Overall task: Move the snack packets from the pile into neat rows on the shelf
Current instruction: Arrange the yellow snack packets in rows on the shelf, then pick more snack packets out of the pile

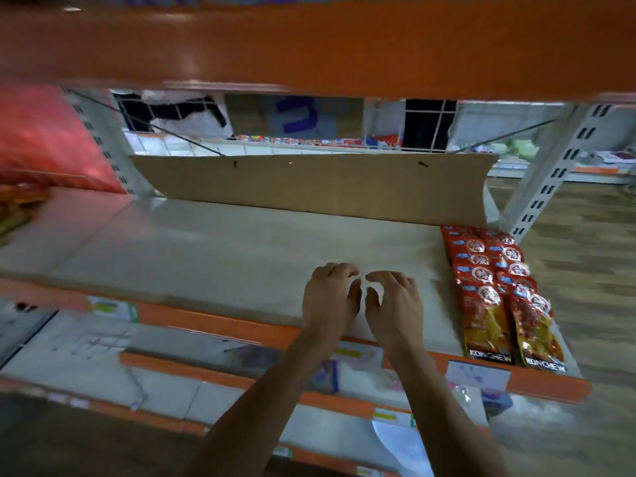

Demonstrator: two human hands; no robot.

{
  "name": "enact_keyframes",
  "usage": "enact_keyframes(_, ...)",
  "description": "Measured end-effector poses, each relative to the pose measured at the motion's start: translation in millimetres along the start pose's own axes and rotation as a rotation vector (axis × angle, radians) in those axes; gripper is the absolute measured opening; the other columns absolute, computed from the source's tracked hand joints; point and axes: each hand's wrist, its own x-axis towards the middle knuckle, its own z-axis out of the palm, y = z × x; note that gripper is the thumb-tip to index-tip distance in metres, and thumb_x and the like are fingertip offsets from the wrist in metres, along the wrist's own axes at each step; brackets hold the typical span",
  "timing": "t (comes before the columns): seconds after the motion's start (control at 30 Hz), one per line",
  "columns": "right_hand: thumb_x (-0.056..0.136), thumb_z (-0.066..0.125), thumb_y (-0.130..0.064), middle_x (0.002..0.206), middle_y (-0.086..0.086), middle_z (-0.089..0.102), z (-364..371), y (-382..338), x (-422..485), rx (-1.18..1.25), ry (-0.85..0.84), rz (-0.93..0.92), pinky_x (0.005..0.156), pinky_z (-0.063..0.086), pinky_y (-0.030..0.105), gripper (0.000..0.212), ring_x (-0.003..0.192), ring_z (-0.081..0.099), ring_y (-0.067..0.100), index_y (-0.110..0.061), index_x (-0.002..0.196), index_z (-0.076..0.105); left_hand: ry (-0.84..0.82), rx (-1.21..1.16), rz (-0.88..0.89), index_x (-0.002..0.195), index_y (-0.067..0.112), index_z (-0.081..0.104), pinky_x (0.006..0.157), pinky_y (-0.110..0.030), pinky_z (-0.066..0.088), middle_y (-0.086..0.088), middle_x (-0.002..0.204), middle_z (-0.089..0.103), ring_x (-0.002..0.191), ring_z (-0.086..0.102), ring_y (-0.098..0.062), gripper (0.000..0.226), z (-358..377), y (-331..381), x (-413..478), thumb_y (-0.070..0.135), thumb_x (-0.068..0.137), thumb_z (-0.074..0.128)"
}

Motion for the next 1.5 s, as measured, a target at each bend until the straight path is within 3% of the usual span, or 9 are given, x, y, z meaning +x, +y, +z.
enact_keyframes(0.2,0.082,0.060,0.001,0.114,0.010,0.066,69,-102,-17,0.094,-0.069,-0.125,0.090,0.042,0.033,0.029,0.108,0.053,0.032,-0.009,0.107,0.070,0.092,0.079,-0.103,0.100,0.013,0.070,0.076,-0.039,0.055,-0.007,0.095,0.071,0.089,0.065,-0.029,0.022,-86,-98,-15,0.021,0.082,0.060)
enact_keyframes(0.43,0.084,0.060,0.000,0.115,0.010,0.065,148,-210,-44,0.154,-0.135,-0.226,0.090,0.043,0.036,0.027,0.110,0.052,0.031,-0.008,0.108,0.068,0.157,0.100,-0.230,0.098,0.011,0.071,0.076,-0.040,0.054,-0.011,0.094,0.071,0.088,0.064,-0.033,0.030,-181,-199,-42,0.023,0.079,0.052)
enact_keyframes(0.7,0.087,0.058,-0.006,0.114,0.006,0.065,221,-303,-51,0.153,-0.227,-0.349,0.083,0.039,0.028,0.027,0.108,0.051,0.024,-0.012,0.112,0.066,0.234,0.143,-0.343,0.109,0.013,0.069,0.083,-0.039,0.050,-0.009,0.107,0.068,0.100,0.060,-0.028,0.022,-253,-294,-58,0.019,0.088,0.063)
enact_keyframes(0.9,0.085,0.061,-0.008,0.110,0.008,0.068,283,-374,-36,0.143,-0.275,-0.408,0.086,0.044,0.033,0.027,0.104,0.056,0.028,-0.011,0.111,0.068,0.240,0.217,-0.415,0.115,0.014,0.066,0.086,-0.037,0.050,-0.007,0.113,0.067,0.103,0.059,-0.026,0.027,-300,-364,-44,0.022,0.089,0.062)
enact_keyframes(1.1,0.082,0.060,-0.012,0.100,0.011,0.070,345,-451,-4,0.186,-0.297,-0.449,0.080,0.044,0.033,0.022,0.095,0.060,0.032,-0.009,0.101,0.071,0.178,0.277,-0.500,0.124,0.017,0.060,0.093,-0.037,0.045,-0.008,0.126,0.059,0.116,0.052,-0.027,0.035,-350,-442,-4,0.024,0.090,0.060)
enact_keyframes(1.27,0.087,0.055,-0.014,0.117,0.007,0.064,391,-497,24,0.137,-0.368,-0.448,0.090,0.044,0.032,0.029,0.110,0.055,0.027,-0.016,0.114,0.066,0.157,0.332,-0.524,0.129,0.016,0.057,0.096,-0.036,0.043,-0.007,0.132,0.056,0.120,0.050,-0.027,0.042,-377,-496,27,0.010,0.088,0.059)
enact_keyframes(1.37,0.088,0.054,-0.013,0.120,0.007,0.063,412,-516,35,0.142,-0.398,-0.441,0.092,0.043,0.034,0.031,0.113,0.054,0.028,-0.015,0.118,0.064,0.074,0.398,-0.539,0.133,0.017,0.053,0.092,-0.040,0.047,-0.005,0.135,0.052,0.121,0.046,-0.028,0.058,-391,-526,40,-0.005,0.079,0.054)
enact_keyframes(1.5,0.090,0.053,-0.013,0.117,0.010,0.063,439,-543,50,0.111,-0.405,-0.459,0.086,0.041,0.034,0.028,0.108,0.055,0.030,-0.011,0.117,0.061,-0.075,0.491,-0.506,0.137,0.018,0.046,0.102,-0.044,0.041,-0.003,0.143,0.042,0.133,0.033,-0.026,0.059,-409,-566,56,0.003,0.082,0.059)
